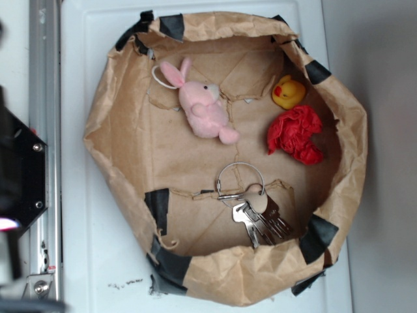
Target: Grab the silver keys.
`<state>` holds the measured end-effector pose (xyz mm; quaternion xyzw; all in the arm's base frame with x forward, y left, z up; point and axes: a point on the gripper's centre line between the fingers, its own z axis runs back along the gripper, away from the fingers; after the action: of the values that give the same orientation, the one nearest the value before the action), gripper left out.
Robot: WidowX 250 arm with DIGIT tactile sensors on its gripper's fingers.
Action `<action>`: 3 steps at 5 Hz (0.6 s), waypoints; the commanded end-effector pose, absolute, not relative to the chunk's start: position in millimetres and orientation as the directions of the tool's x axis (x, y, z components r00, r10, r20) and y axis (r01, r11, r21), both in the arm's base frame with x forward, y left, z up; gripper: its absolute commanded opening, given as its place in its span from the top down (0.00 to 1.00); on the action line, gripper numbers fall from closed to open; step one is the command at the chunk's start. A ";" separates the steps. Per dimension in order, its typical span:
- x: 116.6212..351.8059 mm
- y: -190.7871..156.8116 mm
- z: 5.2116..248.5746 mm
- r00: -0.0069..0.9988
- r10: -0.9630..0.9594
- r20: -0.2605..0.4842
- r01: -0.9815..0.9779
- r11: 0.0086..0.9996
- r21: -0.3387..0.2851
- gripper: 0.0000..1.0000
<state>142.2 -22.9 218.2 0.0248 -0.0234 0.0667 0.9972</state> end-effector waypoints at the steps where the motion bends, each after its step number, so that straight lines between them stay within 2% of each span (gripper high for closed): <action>1: 169.0 -10.1 217.6 0.968 0.237 0.083 -0.239 0.971 0.015 0.00; 3: 197.8 16.0 187.5 0.942 0.308 0.134 -0.304 0.951 -0.047 0.00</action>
<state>197.1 10.6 180.3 -0.0111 -0.0545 0.1428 0.9882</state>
